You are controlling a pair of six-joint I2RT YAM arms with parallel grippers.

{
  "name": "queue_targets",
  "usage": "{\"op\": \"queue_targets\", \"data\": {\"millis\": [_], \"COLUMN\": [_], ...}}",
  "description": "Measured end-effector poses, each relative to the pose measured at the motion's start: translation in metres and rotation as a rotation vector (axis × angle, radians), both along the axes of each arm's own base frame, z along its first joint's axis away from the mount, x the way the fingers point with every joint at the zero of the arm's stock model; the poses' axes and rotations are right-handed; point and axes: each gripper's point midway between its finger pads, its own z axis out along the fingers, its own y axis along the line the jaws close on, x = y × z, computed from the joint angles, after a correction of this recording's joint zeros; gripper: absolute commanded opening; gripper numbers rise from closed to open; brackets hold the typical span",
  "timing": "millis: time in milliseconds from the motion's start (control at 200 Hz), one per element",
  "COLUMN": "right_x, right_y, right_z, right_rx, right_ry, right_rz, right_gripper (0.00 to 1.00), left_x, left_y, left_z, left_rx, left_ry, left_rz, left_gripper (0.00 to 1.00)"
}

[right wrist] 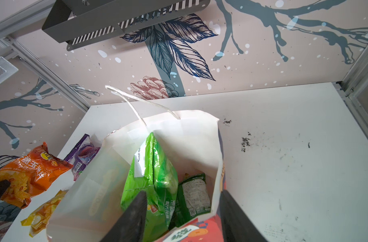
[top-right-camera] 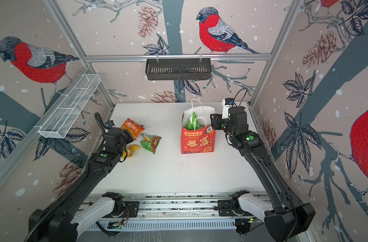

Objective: Take the snacks out of the paper bag
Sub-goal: 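Carry the orange pack to the table packets and release it with the left gripper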

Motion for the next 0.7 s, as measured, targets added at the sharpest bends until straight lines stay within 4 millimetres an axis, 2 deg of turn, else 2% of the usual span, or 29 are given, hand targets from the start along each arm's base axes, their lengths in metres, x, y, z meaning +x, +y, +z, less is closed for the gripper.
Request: {"op": "queue_targets", "data": {"millis": [325,415,590,700], "right_x": [-0.016,-0.017,-0.013,-0.009], "right_y": [0.008,0.006,-0.004,-0.009], "right_z": [0.001,0.001,-0.003,-0.008], "right_rx": [0.054,0.056,0.034,0.022], "right_ry": [0.008,0.007,0.012,0.022], "right_rz": [0.091,0.088,0.037,0.010], "right_gripper": [0.60,0.60,0.60,0.60], "left_x": [0.014,0.017,0.023,0.024], "left_y": [0.012,0.012,0.007,0.004], "left_z": [-0.043,-0.053,-0.055,-0.051], "left_rx": [-0.017,-0.026,-0.048,-0.058], "left_ry": [0.102,0.128,0.135,0.121], "left_rz": [0.025,0.029,0.013,-0.001], "left_gripper": [0.00,0.05,0.05,0.17]}}
